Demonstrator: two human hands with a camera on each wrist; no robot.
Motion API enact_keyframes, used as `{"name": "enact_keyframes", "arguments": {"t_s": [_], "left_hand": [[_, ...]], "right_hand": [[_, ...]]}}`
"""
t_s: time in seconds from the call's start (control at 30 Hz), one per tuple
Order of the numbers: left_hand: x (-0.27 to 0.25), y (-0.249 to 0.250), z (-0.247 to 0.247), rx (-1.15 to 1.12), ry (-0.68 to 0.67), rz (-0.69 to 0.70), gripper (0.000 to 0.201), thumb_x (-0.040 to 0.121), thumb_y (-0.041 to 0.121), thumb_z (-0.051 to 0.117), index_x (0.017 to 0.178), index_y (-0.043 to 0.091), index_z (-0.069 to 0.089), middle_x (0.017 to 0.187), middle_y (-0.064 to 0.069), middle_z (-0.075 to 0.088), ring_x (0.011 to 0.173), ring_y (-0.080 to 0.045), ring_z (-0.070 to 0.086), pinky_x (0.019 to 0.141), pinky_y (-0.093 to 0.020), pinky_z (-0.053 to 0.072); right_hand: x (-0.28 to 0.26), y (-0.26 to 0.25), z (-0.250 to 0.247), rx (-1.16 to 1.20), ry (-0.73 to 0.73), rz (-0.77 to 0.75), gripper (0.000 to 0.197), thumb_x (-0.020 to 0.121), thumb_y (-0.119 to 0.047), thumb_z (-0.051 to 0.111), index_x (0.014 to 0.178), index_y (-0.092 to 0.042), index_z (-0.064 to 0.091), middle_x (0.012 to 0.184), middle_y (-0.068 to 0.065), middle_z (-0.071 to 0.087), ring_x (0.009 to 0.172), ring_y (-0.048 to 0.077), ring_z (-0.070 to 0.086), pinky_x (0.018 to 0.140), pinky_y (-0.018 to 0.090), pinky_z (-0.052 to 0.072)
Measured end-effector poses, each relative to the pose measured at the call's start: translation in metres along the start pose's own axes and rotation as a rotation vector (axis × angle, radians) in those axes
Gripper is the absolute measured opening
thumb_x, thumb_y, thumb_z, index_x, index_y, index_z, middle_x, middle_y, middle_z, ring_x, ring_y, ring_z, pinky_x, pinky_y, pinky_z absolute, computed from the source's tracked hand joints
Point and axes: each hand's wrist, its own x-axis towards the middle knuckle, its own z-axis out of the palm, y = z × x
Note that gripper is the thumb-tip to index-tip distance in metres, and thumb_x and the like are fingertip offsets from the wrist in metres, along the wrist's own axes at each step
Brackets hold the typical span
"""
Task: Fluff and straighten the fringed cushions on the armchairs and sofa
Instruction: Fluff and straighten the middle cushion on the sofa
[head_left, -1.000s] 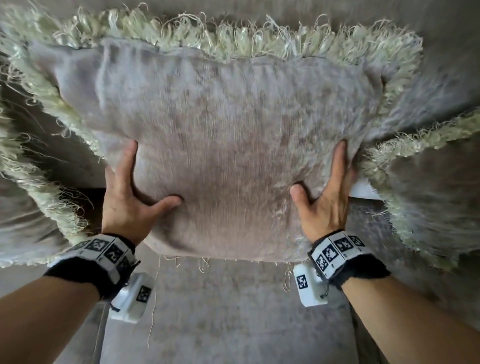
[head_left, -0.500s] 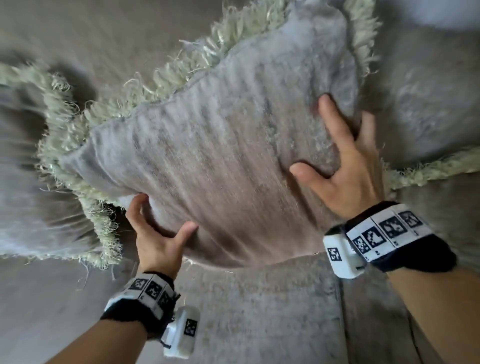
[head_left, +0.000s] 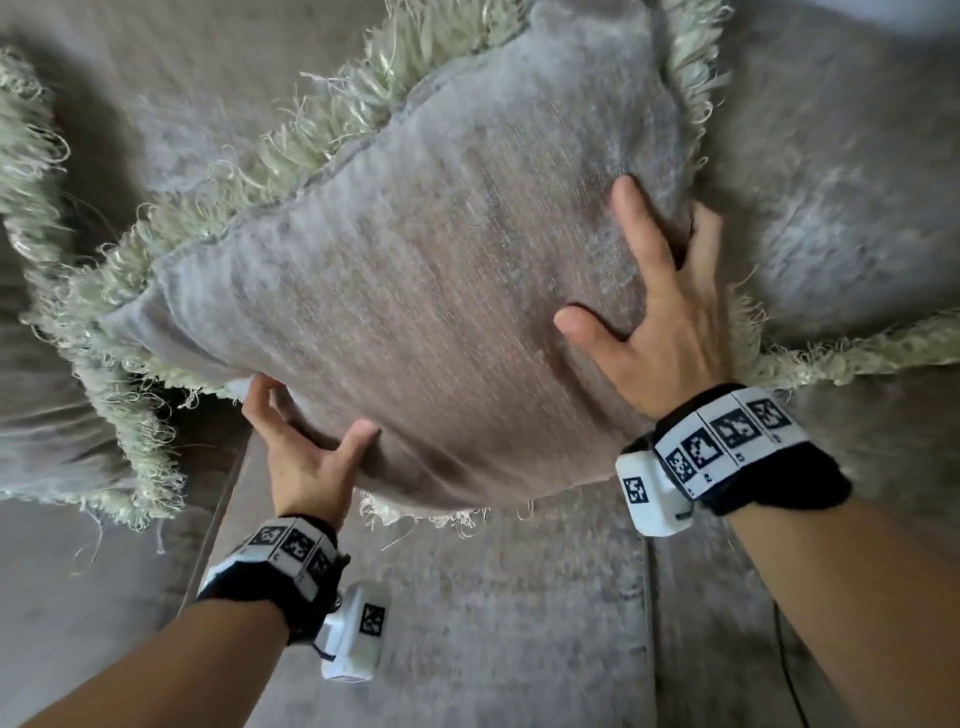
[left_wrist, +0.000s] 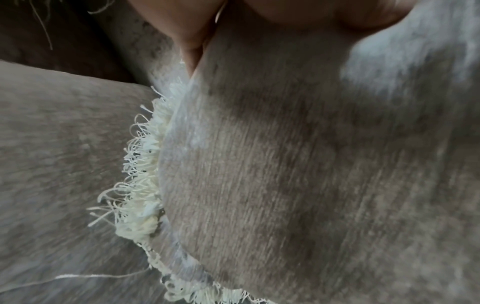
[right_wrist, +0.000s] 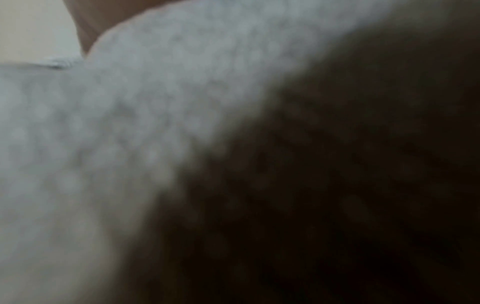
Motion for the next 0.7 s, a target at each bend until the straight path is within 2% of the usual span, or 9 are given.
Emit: {"name": "enact_keyframes", "arguments": {"t_s": [0.07, 0.17, 0.23, 0.33, 0.4, 0.5, 0.63, 0.7], "left_hand": [[0.000, 0.000, -0.006, 0.023, -0.025, -0.015, 0.136, 0.051, 0.092, 0.064, 0.152, 0.017, 0.011, 0.152, -0.014, 0.034, 0.134, -0.028, 0.043, 0.114, -0.044, 0.036], [0.001, 0.001, -0.021, 0.079, -0.023, -0.036, 0.116, 0.053, 0.096, 0.059, 0.141, 0.031, 0.021, 0.140, -0.026, 0.044, 0.122, -0.043, 0.054, 0.105, -0.060, 0.044], [0.000, 0.009, -0.031, 0.096, 0.011, -0.050, 0.107, 0.056, 0.096, 0.056, 0.138, 0.034, 0.028, 0.136, -0.024, 0.044, 0.115, -0.041, 0.054, 0.100, -0.056, 0.047], [-0.004, 0.030, -0.049, 0.104, 0.082, -0.044, 0.093, 0.066, 0.085, 0.062, 0.141, 0.035, 0.035, 0.145, -0.019, 0.033, 0.124, -0.035, 0.054, 0.102, -0.050, 0.048], [-0.004, 0.047, -0.065, 0.152, 0.109, 0.008, 0.084, 0.073, 0.075, 0.064, 0.141, 0.034, 0.039, 0.145, -0.017, 0.033, 0.121, -0.030, 0.055, 0.102, -0.046, 0.048], [-0.003, 0.079, -0.092, 0.222, 0.078, 0.093, 0.066, 0.080, 0.058, 0.067, 0.137, 0.031, 0.046, 0.143, -0.014, 0.034, 0.121, -0.026, 0.050, 0.102, -0.042, 0.044], [-0.004, 0.129, -0.111, 0.420, -0.071, 0.210, 0.042, 0.087, 0.041, 0.072, 0.125, 0.025, 0.061, 0.137, -0.010, 0.047, 0.128, -0.030, 0.049, 0.103, -0.039, 0.040], [-0.004, 0.157, -0.119, 0.568, -0.203, 0.275, 0.038, 0.087, 0.042, 0.071, 0.120, 0.025, 0.065, 0.133, -0.007, 0.055, 0.122, -0.030, 0.056, 0.100, -0.043, 0.046]], "right_hand": [[0.000, 0.000, -0.001, 0.001, 0.003, -0.006, 0.084, 0.079, -0.081, 0.052, 0.148, -0.064, 0.007, 0.146, 0.017, 0.029, 0.126, 0.035, 0.047, 0.095, 0.055, 0.049], [-0.004, -0.003, -0.008, 0.008, -0.001, 0.001, 0.084, 0.080, -0.078, 0.052, 0.152, -0.055, 0.015, 0.145, 0.017, 0.031, 0.126, 0.035, 0.046, 0.096, 0.055, 0.048], [-0.009, -0.007, -0.014, 0.004, -0.012, 0.035, 0.083, 0.082, -0.074, 0.055, 0.153, -0.051, 0.018, 0.148, 0.016, 0.030, 0.128, 0.035, 0.045, 0.100, 0.055, 0.047], [-0.021, -0.014, -0.025, 0.027, 0.007, 0.095, 0.079, 0.085, -0.065, 0.061, 0.154, -0.042, 0.030, 0.148, 0.013, 0.031, 0.132, 0.030, 0.042, 0.106, 0.050, 0.043], [-0.031, -0.021, -0.034, -0.008, 0.054, 0.138, 0.073, 0.086, -0.059, 0.065, 0.150, -0.031, 0.042, 0.143, 0.014, 0.038, 0.130, 0.029, 0.043, 0.108, 0.046, 0.040], [-0.045, -0.041, -0.052, -0.108, 0.070, 0.190, 0.063, 0.087, -0.058, 0.060, 0.137, -0.020, 0.057, 0.134, 0.011, 0.049, 0.123, 0.031, 0.048, 0.107, 0.051, 0.038], [-0.059, -0.082, -0.072, -0.169, -0.136, 0.159, 0.054, 0.091, -0.057, 0.049, 0.123, -0.016, 0.066, 0.111, 0.004, 0.066, 0.103, 0.027, 0.062, 0.097, 0.048, 0.044], [-0.061, -0.107, -0.083, -0.226, -0.294, 0.119, 0.051, 0.092, -0.055, 0.051, 0.122, -0.017, 0.066, 0.106, 0.003, 0.069, 0.097, 0.026, 0.065, 0.091, 0.044, 0.048]]}}
